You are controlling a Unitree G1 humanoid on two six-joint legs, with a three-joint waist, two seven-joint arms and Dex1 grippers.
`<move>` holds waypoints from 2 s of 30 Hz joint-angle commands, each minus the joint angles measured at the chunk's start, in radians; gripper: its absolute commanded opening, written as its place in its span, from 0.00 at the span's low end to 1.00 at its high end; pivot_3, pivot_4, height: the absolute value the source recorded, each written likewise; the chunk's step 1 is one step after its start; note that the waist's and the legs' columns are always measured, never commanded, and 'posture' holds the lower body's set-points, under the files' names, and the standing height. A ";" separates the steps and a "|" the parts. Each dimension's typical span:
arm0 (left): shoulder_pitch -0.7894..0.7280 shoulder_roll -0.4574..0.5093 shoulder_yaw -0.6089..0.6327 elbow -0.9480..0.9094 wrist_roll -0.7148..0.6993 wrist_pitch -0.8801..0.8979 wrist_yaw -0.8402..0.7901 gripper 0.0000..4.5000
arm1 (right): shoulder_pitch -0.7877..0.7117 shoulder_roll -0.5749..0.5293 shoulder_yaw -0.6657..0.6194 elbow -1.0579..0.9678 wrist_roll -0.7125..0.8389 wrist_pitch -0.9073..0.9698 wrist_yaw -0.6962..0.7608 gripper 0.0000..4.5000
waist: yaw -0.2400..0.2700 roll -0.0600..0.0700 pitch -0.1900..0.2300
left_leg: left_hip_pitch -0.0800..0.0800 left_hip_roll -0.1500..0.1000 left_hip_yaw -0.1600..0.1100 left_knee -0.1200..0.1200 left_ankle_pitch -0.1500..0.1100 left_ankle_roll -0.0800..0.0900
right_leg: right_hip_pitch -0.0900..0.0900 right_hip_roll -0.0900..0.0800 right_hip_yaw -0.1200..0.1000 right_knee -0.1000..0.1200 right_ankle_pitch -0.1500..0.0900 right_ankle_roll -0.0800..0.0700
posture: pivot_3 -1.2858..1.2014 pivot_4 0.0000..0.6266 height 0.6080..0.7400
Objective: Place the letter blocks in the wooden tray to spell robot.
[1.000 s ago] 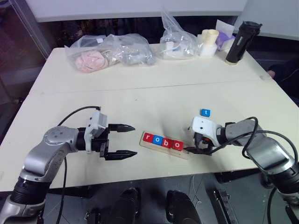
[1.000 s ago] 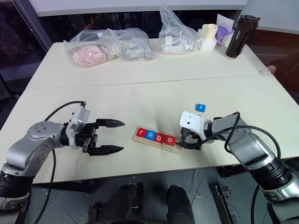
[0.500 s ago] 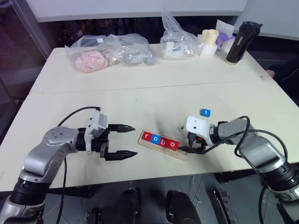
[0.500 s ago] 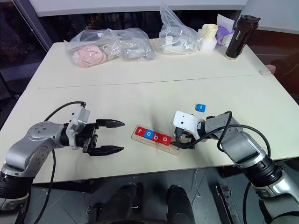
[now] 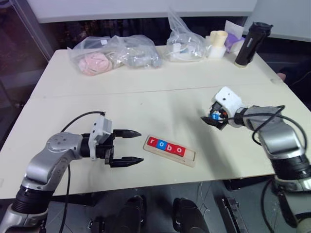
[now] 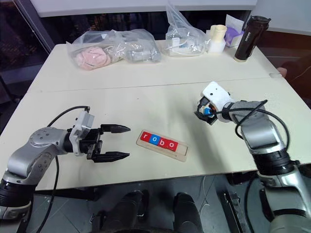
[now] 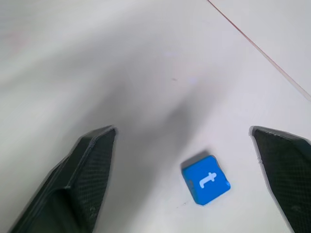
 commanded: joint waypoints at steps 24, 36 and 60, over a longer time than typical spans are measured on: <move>-0.013 0.008 0.010 -0.011 -0.001 -0.014 -0.002 1.00 | -0.061 0.380 -0.303 0.109 0.030 0.295 -0.457 0.99 | -0.017 0.001 0.000 | 0.004 0.001 0.001 0.000 0.001 -0.001 | 0.000 0.003 0.001 0.009 0.000 0.000 | 0.52 0.24 0.88; -0.019 -0.005 -0.003 0.000 0.003 -0.020 -0.004 1.00 | -0.068 0.383 -0.334 0.130 0.078 0.253 -0.467 0.99 | -0.028 0.001 0.000 | 0.007 0.001 0.001 0.000 0.001 -0.001 | 0.002 0.003 0.001 0.009 0.000 0.000 | 0.52 0.24 0.88; -0.022 -0.010 -0.012 0.004 0.005 -0.033 -0.007 1.00 | -0.001 0.302 -0.301 -0.163 0.160 0.562 -0.440 0.26 | -0.020 0.001 0.000 | 0.007 0.001 0.001 -0.002 0.001 -0.001 | 0.001 0.003 0.002 0.009 -0.001 0.000 | 0.52 0.24 0.88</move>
